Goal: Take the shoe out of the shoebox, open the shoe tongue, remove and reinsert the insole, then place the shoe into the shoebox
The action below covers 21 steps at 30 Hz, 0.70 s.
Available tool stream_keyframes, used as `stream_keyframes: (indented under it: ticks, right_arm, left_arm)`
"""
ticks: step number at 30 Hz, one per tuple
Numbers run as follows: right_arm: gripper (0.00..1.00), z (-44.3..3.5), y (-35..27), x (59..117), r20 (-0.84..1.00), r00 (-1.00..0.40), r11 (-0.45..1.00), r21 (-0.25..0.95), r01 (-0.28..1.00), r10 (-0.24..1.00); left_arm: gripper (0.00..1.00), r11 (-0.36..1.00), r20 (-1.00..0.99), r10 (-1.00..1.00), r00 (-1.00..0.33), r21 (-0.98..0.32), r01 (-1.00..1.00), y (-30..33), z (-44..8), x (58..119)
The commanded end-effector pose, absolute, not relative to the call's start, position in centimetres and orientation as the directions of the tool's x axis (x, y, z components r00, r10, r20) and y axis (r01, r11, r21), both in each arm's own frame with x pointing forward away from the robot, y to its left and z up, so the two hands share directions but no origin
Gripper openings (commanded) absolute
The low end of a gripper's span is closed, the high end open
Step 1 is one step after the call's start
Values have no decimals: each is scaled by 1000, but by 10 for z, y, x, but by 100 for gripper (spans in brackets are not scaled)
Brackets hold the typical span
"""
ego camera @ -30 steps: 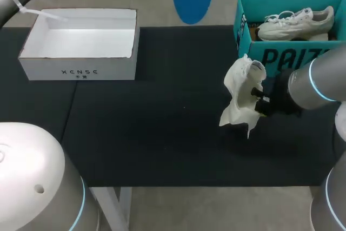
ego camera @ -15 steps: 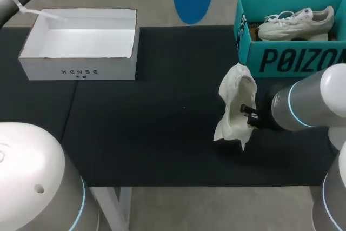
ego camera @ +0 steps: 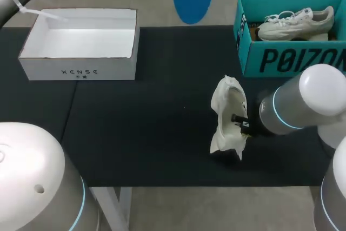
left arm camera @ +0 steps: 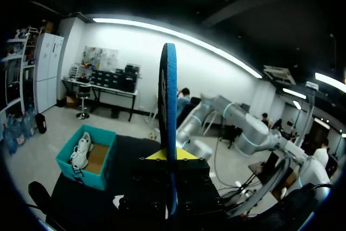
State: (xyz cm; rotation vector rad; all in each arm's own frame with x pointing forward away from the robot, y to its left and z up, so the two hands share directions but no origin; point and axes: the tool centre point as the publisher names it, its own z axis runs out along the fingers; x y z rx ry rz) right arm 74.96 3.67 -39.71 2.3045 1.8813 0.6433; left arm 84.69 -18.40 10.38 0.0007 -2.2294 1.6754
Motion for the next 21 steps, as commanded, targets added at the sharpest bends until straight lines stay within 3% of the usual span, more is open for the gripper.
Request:
stream_keyframes:
  ticks: [1,3,4,5,6,21]
  right_arm:
    - [0,-404,40,753,229,138,-210,329,921,963]
    - [0,-404,40,752,221,141,-210,333,919,965]
    - [15,-402,41,751,221,141,-211,334,919,965]
    - [54,-399,41,750,215,144,-213,342,915,966]
    - [100,-395,41,750,223,150,-223,349,910,963]
    - [100,-274,26,765,311,109,-238,411,880,944]
  left_arm:
    - [0,301,277,210,-938,-931,-207,-184,104,848]
    - [0,301,277,210,-938,-931,-207,-184,104,848]
    - [0,301,277,210,-938,-931,-207,-184,104,848]
    - [0,301,277,210,-938,-931,-207,-184,104,848]
    - [0,301,277,210,-938,-931,-207,-184,104,848]
    - [0,301,277,210,-938,-931,-207,-184,104,848]
